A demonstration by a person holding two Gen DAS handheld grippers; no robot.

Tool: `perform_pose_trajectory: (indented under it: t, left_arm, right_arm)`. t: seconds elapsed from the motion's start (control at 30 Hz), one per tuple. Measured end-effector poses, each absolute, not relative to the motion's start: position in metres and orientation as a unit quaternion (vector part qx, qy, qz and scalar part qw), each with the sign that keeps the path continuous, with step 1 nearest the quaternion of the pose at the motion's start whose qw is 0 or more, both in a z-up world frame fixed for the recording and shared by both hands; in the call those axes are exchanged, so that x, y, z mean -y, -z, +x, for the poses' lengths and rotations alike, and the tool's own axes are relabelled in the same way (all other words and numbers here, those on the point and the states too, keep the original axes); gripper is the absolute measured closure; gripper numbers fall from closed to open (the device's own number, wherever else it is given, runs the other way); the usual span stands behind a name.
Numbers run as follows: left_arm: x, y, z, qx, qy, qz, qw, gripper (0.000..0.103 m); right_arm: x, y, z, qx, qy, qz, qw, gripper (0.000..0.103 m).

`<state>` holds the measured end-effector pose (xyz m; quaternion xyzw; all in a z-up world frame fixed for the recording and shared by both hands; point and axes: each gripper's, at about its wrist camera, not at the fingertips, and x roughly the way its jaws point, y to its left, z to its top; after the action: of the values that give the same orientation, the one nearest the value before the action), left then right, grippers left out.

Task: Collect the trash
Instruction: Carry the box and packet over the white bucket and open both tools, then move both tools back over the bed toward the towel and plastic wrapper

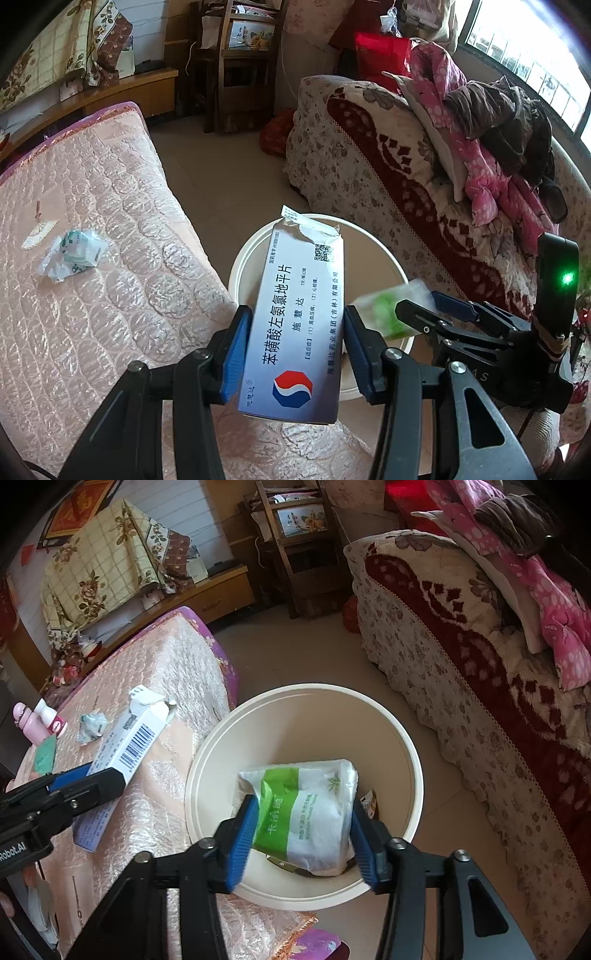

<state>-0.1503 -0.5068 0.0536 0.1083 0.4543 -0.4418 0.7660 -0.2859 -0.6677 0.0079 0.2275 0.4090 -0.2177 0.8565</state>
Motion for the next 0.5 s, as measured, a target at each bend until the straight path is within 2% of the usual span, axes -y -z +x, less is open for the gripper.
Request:
perform_pose_trajectory:
  t: [0.07,0.1,0.17,0.5]
  left_arm:
    - [0.506,-0.053,-0.148,-0.457,0.442,0.1,0.766,0.035]
    - [0.504,-0.053,-0.146,-0.458,0.442,0.093,0.766,0.032]
    - [0.502,-0.053,-0.144,-0.46,0.441,0.087,0.766,0.032]
    - [0.48,-0.055,-0.141,-0.459,0.417,0.088,0.78,0.032]
  right_arm:
    - [0.669,-0.009,-0.287,-0.403,0.221,0.23,0.858,0.038]
    - [0.67,-0.009,-0.288,-0.401,0.222,0.232,0.858,0.038]
    - [0.671,-0.009,-0.289,-0.4,0.225,0.235,0.857,0.034]
    - [0.663,-0.007,-0.289,-0.41,0.216,0.238,0.854,0.034]
